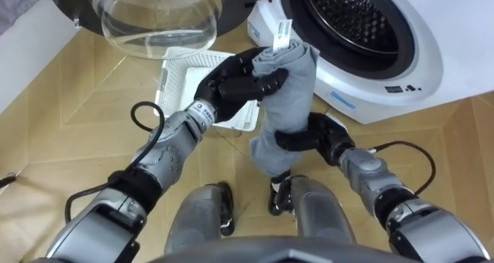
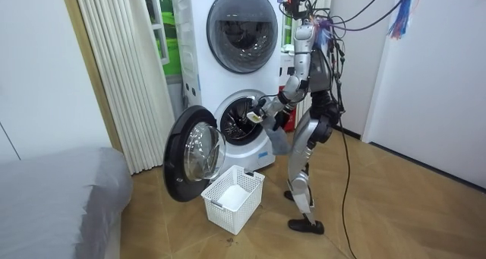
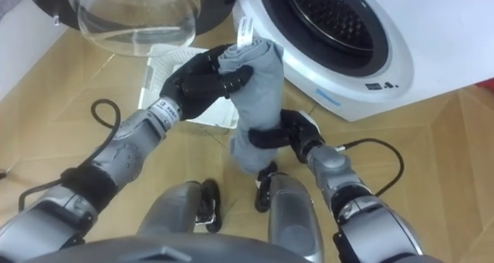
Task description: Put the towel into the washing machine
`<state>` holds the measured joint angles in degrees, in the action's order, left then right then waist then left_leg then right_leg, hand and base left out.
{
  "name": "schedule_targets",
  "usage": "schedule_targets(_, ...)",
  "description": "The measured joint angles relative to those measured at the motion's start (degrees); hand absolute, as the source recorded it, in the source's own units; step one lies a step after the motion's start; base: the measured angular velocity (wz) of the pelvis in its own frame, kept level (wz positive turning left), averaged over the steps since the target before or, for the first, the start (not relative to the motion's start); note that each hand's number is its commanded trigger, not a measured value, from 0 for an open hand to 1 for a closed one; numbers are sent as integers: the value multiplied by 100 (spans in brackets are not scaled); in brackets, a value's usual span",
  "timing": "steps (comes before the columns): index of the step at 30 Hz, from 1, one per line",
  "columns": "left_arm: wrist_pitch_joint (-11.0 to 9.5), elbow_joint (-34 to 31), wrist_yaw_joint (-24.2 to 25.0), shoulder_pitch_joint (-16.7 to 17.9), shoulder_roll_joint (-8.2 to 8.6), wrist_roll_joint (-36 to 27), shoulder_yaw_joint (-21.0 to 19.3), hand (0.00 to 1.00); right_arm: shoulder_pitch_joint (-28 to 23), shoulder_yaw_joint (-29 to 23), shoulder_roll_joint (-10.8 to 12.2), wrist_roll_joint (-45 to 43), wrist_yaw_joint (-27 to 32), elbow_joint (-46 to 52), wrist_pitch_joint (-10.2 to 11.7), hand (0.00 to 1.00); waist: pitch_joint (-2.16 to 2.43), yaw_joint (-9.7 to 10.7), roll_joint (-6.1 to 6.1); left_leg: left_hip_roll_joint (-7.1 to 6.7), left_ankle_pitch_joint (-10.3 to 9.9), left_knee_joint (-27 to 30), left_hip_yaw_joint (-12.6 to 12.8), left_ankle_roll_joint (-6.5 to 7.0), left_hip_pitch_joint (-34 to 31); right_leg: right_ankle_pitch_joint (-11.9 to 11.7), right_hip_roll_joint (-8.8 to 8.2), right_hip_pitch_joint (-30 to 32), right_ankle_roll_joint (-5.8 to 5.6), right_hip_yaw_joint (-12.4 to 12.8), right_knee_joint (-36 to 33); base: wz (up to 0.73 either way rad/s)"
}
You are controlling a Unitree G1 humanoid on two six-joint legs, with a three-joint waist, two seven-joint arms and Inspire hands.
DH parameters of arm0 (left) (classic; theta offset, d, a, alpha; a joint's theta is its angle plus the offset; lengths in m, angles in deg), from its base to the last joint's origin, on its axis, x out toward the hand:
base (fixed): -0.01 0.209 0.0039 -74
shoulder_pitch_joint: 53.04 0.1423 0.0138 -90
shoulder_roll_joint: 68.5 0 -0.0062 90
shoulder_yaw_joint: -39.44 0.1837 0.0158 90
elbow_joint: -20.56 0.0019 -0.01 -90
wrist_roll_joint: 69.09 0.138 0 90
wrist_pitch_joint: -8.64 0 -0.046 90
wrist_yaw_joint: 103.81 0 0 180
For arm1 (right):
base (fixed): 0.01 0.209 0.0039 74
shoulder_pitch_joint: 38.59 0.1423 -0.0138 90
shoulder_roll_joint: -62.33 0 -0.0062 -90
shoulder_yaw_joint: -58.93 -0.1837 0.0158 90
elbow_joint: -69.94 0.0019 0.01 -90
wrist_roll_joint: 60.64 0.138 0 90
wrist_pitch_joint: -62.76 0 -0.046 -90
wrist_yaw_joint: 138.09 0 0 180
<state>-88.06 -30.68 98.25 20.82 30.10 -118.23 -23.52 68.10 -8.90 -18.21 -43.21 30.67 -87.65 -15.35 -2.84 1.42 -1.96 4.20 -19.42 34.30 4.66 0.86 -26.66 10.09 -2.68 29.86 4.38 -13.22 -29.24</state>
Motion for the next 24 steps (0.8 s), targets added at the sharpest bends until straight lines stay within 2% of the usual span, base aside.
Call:
schedule_targets(6,35,0,55,1,0,-3,-7,100,-2,-59,1,5,-36,1,-91,100,0,16,17,4,13,-72,2,-9,41,-26,25,-43,-3,2,107,-1)
schedule_targets(7,35,0,55,2,0,-16,-2,87,-1,-85,2,11,-42,1,-104,100,0,14,18,4,19,-80,2,-13,41,-34,32,-44,-8,3,131,0)
schedule_targets(8,35,0,55,2,0,-17,-4,0,-1,-91,5,14,-44,1,-120,100,0,12,18,5,22,-95,2,-15,42,-42,40,-49,-9,4,156,0)
schedule_targets(14,36,3,64,8,3,-112,-96,0,-29,-151,-19,45,-15,7,-164,100,1,-12,16,2,22,-113,0,-15,47,-41,42,-45,-10,22,122,0)
schedule_targets(18,26,47,72,142,95,-108,-399,0,-41,-152,13,217,10,-131,-323,100,2,-186,16,1,23,-190,39,-16,175,-41,50,-115,-9,52,127,-5)
schedule_targets(20,0,105,-37,338,128,348,-698,0,-122,-325,11,451,-20,-188,-511,100,8,-339,28,-35,75,-303,90,-26,229,-39,27,-121,-7,79,128,-2)
schedule_targets(21,-1,121,-95,398,104,516,-755,0,-121,-365,8,524,-15,-230,-558,100,7,-356,26,-79,94,-304,98,-20,225,-39,16,-115,-8,78,128,7)
schedule_targets(24,-2,570,-564,599,5,1586,-927,0,-105,-681,-37,923,-9,-419,-828,100,7,-467,29,-161,195,-412,74,-9,223,-37,-74,-72,-9,31,143,15)
